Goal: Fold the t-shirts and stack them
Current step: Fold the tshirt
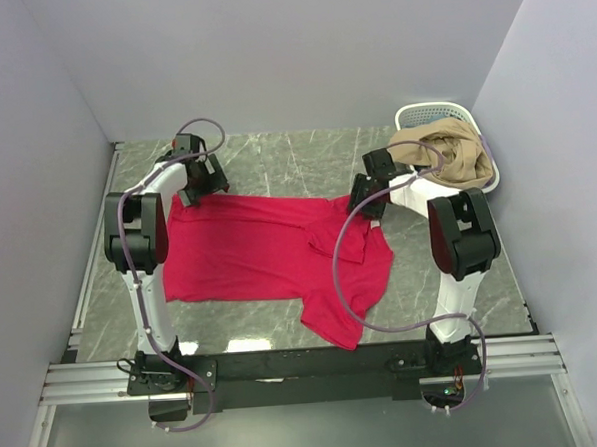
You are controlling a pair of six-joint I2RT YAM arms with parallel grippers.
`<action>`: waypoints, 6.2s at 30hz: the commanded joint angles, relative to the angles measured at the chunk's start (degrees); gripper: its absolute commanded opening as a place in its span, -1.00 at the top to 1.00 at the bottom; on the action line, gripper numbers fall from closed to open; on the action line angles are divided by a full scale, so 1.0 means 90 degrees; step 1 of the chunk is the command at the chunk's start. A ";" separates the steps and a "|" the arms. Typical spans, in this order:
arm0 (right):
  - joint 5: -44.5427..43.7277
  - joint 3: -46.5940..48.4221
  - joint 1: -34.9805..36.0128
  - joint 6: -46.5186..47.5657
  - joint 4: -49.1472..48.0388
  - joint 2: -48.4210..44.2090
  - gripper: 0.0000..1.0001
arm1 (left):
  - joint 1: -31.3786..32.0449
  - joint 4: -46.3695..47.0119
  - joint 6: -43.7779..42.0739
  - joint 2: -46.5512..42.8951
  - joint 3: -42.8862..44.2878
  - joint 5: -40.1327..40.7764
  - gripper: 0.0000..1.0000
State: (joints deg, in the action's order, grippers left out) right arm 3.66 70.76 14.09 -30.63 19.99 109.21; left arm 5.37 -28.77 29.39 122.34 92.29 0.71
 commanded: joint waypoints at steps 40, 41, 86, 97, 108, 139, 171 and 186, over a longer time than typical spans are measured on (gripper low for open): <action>0.1155 0.2988 -0.0013 0.0826 0.1207 0.0317 -0.24 | -0.0186 -0.0016 0.0241 -0.0234 -0.0313 0.0097 -0.99; 0.1233 0.2668 0.0055 0.0709 0.1023 0.0288 -0.23 | -0.0186 -0.0006 0.0260 -0.0244 -0.0313 0.0078 -0.99; 0.0862 0.0105 -0.0335 -0.0102 0.0523 0.0051 -0.08 | -0.0176 -0.0142 0.0250 -0.0225 -0.0012 -0.0108 -0.99; 0.1263 0.1940 -0.0510 -0.0171 0.1069 0.1254 -0.08 | -0.0254 -0.0523 0.0212 0.0839 0.1257 -0.0235 -0.99; 0.1292 0.3718 -0.0803 -0.0171 0.1646 0.2201 -0.11 | -0.0411 -0.0631 0.0172 0.1298 0.1952 -0.0371 -0.99; 0.1841 -0.3985 -0.0540 -0.0414 0.0618 -0.6702 -0.18 | 0.0087 0.0824 0.1666 -0.6161 -0.5097 0.1073 -0.99; 0.1536 -0.5167 0.2037 -0.1811 0.0875 -0.6168 -0.12 | -0.0586 0.0316 0.2223 -0.5430 -0.5909 0.1669 -0.99; 0.1673 -0.5177 0.2946 -0.2378 0.0338 -0.5504 -0.13 | -0.0830 0.0199 0.2545 -0.5215 -0.5811 0.2128 -0.99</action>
State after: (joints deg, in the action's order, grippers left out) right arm 18.50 24.03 38.89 -49.93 26.37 57.89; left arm -1.74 -27.11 50.85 74.87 39.42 17.67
